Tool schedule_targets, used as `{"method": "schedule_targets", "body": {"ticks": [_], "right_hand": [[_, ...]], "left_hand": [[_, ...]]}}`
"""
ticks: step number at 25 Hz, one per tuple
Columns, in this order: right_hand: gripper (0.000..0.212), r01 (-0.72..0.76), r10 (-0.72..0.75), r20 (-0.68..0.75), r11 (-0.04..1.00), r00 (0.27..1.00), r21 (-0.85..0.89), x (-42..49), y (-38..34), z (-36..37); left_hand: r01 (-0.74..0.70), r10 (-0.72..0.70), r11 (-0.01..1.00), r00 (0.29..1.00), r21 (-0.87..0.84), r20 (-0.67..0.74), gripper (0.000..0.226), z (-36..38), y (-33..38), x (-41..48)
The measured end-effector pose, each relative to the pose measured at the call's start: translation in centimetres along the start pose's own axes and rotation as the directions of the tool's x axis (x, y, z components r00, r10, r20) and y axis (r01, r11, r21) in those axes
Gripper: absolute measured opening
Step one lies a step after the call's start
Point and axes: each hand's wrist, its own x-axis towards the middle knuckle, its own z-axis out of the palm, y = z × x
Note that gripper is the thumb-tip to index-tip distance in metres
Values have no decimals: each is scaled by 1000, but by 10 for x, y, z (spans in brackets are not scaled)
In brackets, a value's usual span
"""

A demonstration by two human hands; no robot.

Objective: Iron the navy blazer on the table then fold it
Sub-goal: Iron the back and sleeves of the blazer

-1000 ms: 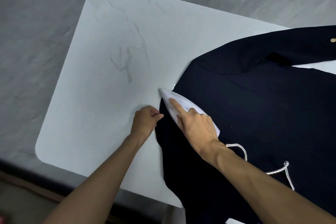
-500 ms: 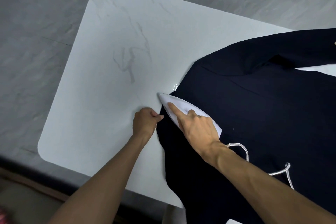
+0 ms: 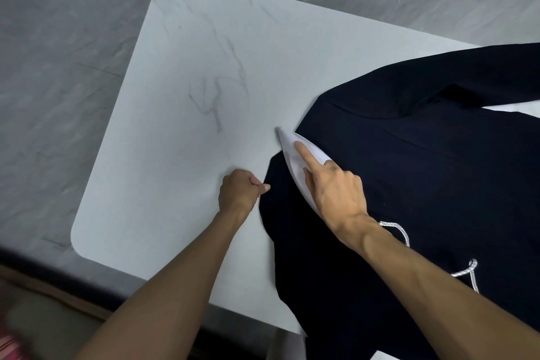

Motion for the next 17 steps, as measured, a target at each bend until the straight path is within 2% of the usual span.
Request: {"method": "schedule_targets", "body": {"ticks": [4, 6, 8, 10, 12, 14, 17], "right_hand": [[59, -109, 113, -23, 987, 993, 114, 2, -11, -2], [63, -96, 100, -24, 989, 995, 108, -2, -16, -1], [68, -45, 45, 10, 996, 999, 80, -10, -16, 2], [73, 2, -3, 21, 999, 1000, 43, -14, -12, 0], [81, 29, -29, -13, 999, 999, -20, -17, -9, 1], [83, 28, -30, -45, 998, 999, -49, -21, -6, 5], [74, 71, -71, 15, 997, 997, -13, -16, -5, 6]], "left_hand": [[-8, 8, 1000, 1000, 4, 5, 25, 0, -1, 2], [-39, 39, 999, 999, 22, -4, 21, -1, 2, -3], [-182, 188, 978, 981, 105, -46, 25, -1, 6, -8], [-406, 423, 893, 904, 193, -57, 42, 0, 6, -11], [-514, 536, 826, 843, 231, -40, 46, 2, 2, -8], [-513, 535, 821, 844, 249, -27, 40, 4, -2, -6], [-466, 482, 852, 876, 241, -10, 31, 1, 2, -5]]}}
